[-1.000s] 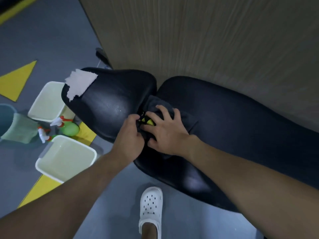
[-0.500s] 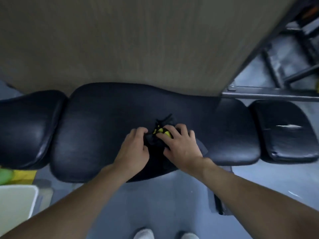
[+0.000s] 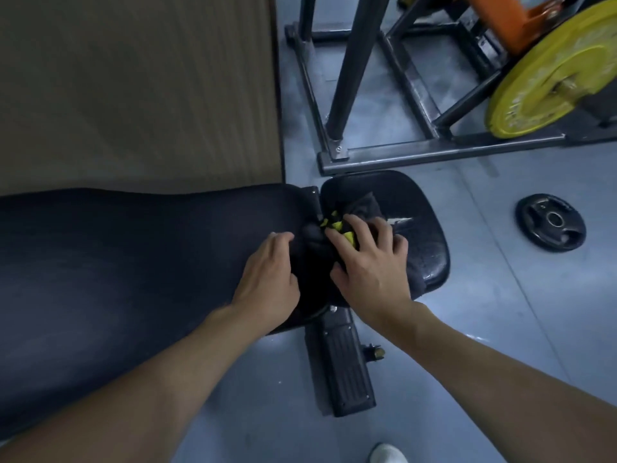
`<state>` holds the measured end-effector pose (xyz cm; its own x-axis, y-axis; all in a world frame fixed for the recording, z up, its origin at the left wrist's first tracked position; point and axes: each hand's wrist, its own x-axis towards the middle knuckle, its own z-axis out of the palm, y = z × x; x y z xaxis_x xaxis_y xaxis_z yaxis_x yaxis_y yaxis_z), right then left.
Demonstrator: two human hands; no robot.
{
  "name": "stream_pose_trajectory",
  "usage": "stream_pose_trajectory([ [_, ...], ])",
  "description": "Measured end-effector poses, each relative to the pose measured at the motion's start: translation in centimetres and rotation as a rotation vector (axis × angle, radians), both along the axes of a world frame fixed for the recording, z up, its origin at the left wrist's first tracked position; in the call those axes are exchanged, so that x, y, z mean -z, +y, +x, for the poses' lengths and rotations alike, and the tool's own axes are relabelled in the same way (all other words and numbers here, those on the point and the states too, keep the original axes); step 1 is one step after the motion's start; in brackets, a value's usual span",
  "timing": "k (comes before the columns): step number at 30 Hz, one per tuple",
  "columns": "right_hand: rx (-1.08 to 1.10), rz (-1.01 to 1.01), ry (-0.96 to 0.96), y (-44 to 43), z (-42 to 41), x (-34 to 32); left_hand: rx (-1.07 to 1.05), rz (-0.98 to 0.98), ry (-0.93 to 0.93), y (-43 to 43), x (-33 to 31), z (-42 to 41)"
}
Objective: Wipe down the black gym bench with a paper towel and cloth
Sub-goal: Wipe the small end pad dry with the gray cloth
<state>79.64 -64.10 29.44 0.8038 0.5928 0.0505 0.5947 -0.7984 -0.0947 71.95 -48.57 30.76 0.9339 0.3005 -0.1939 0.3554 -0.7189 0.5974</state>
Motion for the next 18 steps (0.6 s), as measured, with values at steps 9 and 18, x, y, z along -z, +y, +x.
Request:
stream_pose_trajectory([
  [9,-0.144,-0.14,0.068,-0.4,4.1,3.0,-0.148,0.102,-0.065,-4.0,3.6,4.6],
  [18,-0.109,-0.053,0.012,3.4,11.4,3.6,0.001,0.342,0.006,-5.0,5.0,5.1],
])
